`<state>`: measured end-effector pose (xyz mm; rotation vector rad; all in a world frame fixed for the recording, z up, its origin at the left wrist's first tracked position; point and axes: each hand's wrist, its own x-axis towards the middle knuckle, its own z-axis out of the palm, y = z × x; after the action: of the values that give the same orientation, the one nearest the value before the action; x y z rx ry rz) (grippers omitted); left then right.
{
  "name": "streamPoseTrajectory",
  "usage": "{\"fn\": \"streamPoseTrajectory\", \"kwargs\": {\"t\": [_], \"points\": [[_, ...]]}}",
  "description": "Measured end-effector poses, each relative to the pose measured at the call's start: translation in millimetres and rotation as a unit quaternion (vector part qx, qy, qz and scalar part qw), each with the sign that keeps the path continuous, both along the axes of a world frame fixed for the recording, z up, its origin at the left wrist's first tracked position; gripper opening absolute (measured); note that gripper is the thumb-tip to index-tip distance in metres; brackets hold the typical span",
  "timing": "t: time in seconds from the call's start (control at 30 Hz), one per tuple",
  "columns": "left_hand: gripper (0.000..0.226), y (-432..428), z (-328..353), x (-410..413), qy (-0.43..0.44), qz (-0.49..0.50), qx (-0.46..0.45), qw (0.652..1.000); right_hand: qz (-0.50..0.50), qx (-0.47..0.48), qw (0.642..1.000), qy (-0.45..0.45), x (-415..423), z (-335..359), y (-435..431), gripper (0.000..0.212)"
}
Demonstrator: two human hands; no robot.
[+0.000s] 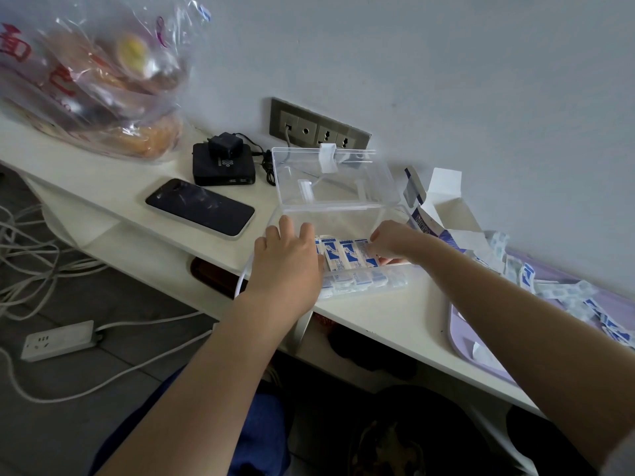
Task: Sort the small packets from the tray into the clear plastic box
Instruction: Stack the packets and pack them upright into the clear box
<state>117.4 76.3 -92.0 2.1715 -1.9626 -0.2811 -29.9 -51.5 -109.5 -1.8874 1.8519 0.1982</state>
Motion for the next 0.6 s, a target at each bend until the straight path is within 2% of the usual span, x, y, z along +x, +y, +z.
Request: {"fn": "streamPoseTrajectory", "kwargs": {"t": [0.3, 0.47, 0.6], "points": [[0.041, 0.0, -0.6, -0.5, -0.002, 0.000, -0.001, 1.000, -0.035, 0.038, 0.997, -0.062, -1.2, 4.3, -2.6, 0.021], [0.042, -0.1, -0.3, -0.8, -0.004, -0.001, -0.002, 1.000, -0.021, -0.007, 0.999, -0.043, -2.2, 14.7, -3.6, 0.028], [0.043, 0.3, 0.0, -0.8, -0.004, -0.003, 0.000, 1.000, -0.024, -0.004, 0.999, -0.044, -4.2, 15.0, -4.5, 0.029]]}}
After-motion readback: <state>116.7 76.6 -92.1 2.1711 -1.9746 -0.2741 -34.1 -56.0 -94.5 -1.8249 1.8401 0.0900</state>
